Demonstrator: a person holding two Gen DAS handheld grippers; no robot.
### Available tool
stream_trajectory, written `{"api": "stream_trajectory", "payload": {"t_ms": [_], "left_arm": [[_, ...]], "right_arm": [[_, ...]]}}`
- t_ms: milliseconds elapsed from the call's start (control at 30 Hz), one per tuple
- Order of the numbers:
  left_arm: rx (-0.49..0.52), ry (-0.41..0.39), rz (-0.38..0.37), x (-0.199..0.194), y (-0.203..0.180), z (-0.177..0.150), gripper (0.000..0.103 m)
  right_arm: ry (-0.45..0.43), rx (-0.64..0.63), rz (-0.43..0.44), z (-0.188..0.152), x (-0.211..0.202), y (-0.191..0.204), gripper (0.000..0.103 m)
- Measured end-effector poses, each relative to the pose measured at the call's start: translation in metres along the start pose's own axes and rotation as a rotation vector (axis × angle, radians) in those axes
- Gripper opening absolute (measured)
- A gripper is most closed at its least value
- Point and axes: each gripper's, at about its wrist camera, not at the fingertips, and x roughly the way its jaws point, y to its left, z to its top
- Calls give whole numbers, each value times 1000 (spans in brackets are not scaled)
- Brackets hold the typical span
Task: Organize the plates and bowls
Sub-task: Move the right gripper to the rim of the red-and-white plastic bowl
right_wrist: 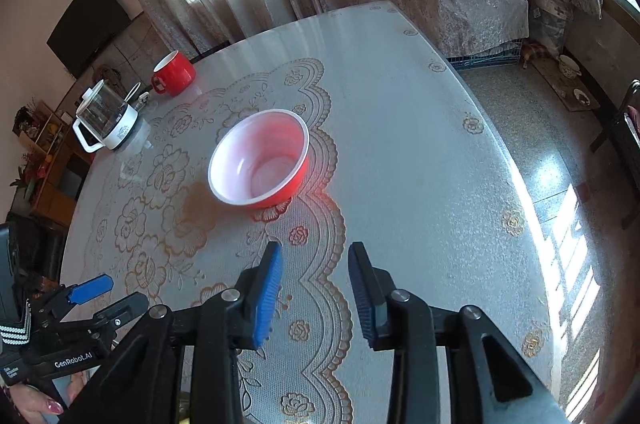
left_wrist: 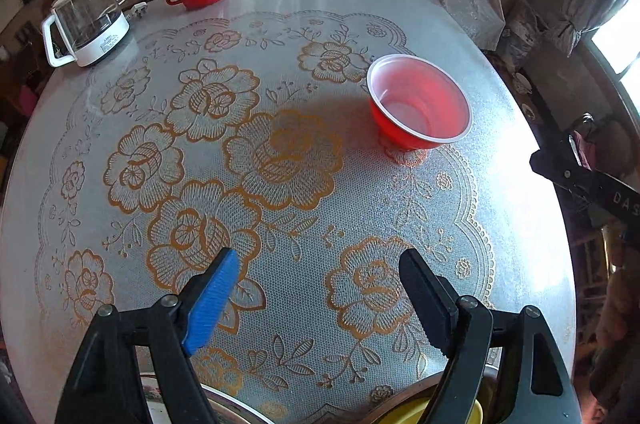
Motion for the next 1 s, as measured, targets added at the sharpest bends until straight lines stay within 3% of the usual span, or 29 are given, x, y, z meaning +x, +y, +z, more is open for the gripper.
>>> {"api": "stream_trajectory", "payload": {"t_ms": [300,600,833,1000], "left_arm": [[-24,-8,-5,10,5,23,83],[-65,-2,-22,29,8,48,83],[-2,-30,-6,40,-9,69,82],[16,-43,-49,48,-23,88,81]], "right_arm": [[59,56,27,46,57,3,34],[130,109,66,59,102,1,34],[165,95,85,47,114,-6,14],[172,81,81,42,111,-11,12]]}}
